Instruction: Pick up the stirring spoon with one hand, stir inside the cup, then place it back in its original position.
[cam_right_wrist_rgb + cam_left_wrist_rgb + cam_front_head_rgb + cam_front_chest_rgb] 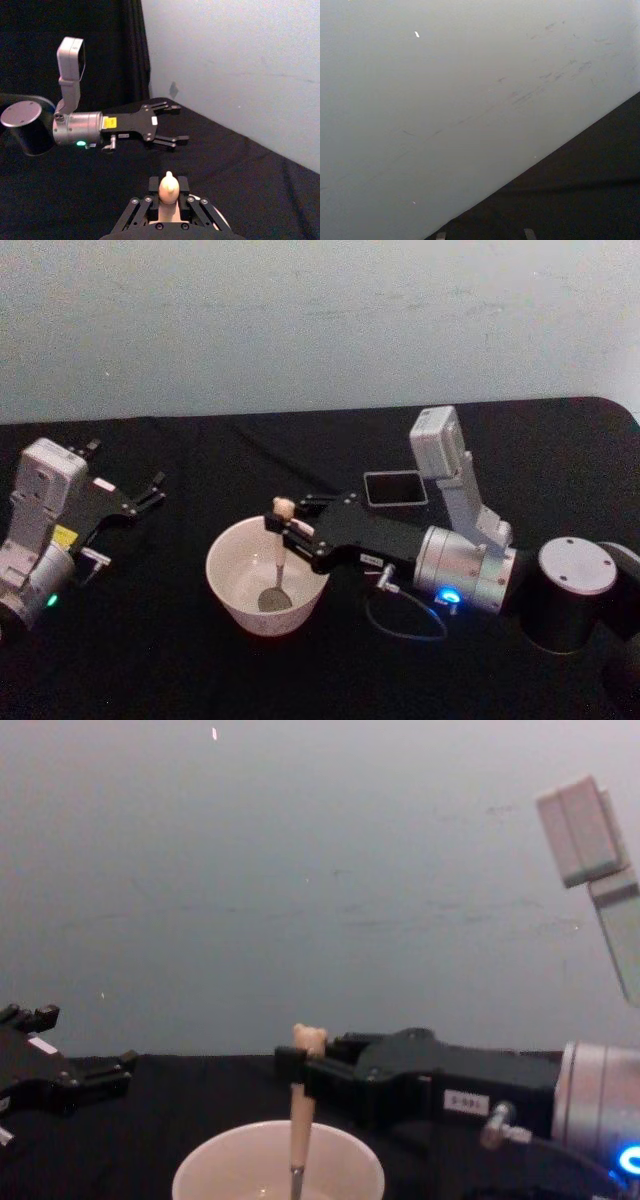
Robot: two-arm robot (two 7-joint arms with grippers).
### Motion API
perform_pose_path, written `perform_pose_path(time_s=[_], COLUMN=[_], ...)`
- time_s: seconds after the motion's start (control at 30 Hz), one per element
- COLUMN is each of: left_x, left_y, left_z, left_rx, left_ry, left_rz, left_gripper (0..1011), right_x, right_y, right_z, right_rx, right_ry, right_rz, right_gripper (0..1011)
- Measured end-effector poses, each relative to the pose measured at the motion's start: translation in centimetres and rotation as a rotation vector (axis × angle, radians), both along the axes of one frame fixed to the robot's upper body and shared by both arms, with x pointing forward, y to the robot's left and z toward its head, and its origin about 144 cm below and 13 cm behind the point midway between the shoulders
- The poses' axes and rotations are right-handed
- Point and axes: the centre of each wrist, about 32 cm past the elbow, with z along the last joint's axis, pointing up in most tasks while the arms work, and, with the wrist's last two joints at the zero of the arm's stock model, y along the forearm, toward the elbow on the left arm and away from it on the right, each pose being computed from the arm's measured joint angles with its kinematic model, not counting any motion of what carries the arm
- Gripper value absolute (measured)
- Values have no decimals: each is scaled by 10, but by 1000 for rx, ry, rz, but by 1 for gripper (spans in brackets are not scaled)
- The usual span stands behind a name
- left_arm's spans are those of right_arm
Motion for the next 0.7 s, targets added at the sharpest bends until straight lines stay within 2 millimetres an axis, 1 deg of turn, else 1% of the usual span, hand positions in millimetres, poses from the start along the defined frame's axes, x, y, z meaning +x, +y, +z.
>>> perform_pose_path(time_s=[0.33,0.57,0.7], left_x=[0,0,0], left_y=[0,0,0], left_z=[0,0,0], left_rx=[0,0,0], left_ry=[0,0,0], left_rz=[0,0,0], left_gripper=[1001,1001,1001], right_x=[-2,3,7], right_y=[16,26,29], right_z=[-4,-3,-2], right_rx=[-15,-22,-23], right_ry=[-6,-14,-15], right_rz=[28,21,10], right_gripper=[214,214,214])
